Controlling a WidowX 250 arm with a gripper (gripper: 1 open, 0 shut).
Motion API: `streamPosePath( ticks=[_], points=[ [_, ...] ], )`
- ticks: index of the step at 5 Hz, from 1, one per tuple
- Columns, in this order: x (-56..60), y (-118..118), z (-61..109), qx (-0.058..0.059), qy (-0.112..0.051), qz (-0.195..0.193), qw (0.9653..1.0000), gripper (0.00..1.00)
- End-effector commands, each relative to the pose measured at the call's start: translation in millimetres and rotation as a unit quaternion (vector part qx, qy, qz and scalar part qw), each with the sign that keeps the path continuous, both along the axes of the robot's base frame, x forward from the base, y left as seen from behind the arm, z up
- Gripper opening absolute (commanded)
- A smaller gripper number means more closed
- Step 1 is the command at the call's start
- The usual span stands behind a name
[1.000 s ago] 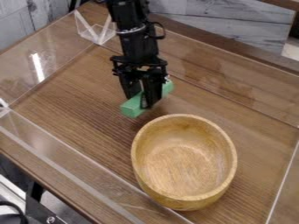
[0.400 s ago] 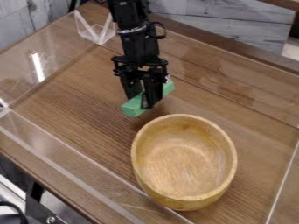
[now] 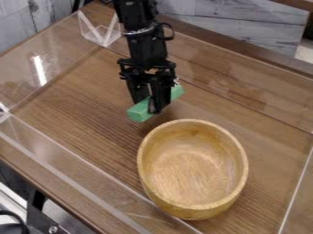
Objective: Remove the green block from inside the brown bowl and put it on the table
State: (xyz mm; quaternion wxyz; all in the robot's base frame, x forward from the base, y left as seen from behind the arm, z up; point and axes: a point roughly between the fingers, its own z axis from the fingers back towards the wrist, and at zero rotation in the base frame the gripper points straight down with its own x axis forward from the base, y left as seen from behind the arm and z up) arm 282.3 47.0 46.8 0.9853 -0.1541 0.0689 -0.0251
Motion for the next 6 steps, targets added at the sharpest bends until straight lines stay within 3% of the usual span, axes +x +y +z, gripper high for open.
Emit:
streamPosePath(
  ticks=[1,6],
  points=[
    [11.1,7.9,14.2,0.006,-0.027,0.007,0.9996,0.0],
    [11.3,11.2,13.3,-0.004,-0.014,0.009,0.9999,0.0]
  ],
)
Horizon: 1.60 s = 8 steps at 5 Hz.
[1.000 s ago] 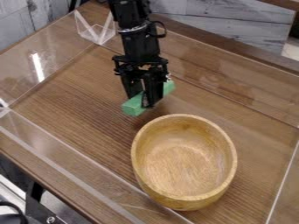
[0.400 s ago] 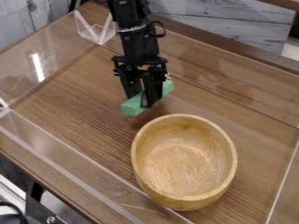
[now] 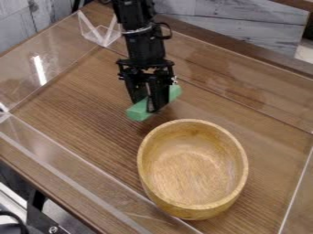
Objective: Remove the green block from inside the brown bowl and put it on the table
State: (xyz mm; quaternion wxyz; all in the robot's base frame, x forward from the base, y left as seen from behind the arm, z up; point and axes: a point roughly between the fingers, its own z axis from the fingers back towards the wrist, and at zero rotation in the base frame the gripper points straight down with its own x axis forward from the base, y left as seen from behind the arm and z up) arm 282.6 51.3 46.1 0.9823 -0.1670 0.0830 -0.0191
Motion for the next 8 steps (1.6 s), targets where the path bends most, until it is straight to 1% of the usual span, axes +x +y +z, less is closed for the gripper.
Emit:
streamPosePath(
  ticks=[1,8],
  points=[
    [11.4,8.1,14.1,0.006,-0.028,0.004,0.9996,0.0],
    [15.6,16.5,13.3,-0.01,-0.021,0.003,0.9997,0.0]
  ],
)
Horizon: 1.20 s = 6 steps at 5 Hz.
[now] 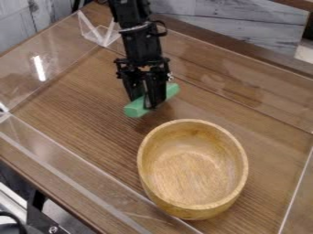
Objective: Remove the green block from inside the brown bowl and put it on the table
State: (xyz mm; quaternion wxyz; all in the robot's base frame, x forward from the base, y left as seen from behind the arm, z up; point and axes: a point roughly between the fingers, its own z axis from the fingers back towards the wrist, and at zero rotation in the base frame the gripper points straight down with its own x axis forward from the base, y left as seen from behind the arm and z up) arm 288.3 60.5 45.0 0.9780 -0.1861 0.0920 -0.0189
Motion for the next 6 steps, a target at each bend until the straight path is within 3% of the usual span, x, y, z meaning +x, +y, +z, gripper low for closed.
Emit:
streamPosePath(
  ticks=[1,6],
  points=[
    [10.1,8.2,14.6,0.007,-0.028,0.003,0.9996,0.0],
    [9.9,12.7,14.9,-0.005,-0.016,0.001,0.9999,0.0]
  ],
)
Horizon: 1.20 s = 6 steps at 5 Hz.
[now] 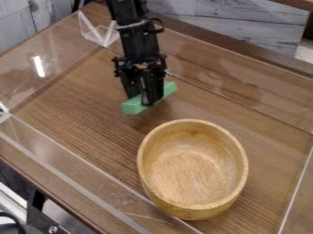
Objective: Remove the green block from inside the brown bowl and put it on the table
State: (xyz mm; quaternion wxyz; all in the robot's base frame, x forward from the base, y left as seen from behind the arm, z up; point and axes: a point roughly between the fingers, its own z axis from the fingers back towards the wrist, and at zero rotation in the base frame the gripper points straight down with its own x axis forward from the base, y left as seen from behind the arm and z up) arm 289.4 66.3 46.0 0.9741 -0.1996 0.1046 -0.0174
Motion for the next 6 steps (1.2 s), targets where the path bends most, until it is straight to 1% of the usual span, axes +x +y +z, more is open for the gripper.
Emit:
streamPosePath(
  ticks=[1,6],
  points=[
    [8.3,7.6,14.3,0.006,-0.025,0.001,0.9997,0.0],
    [4.4,9.8,18.1,-0.008,-0.004,-0.005,1.0,0.0]
  ],
)
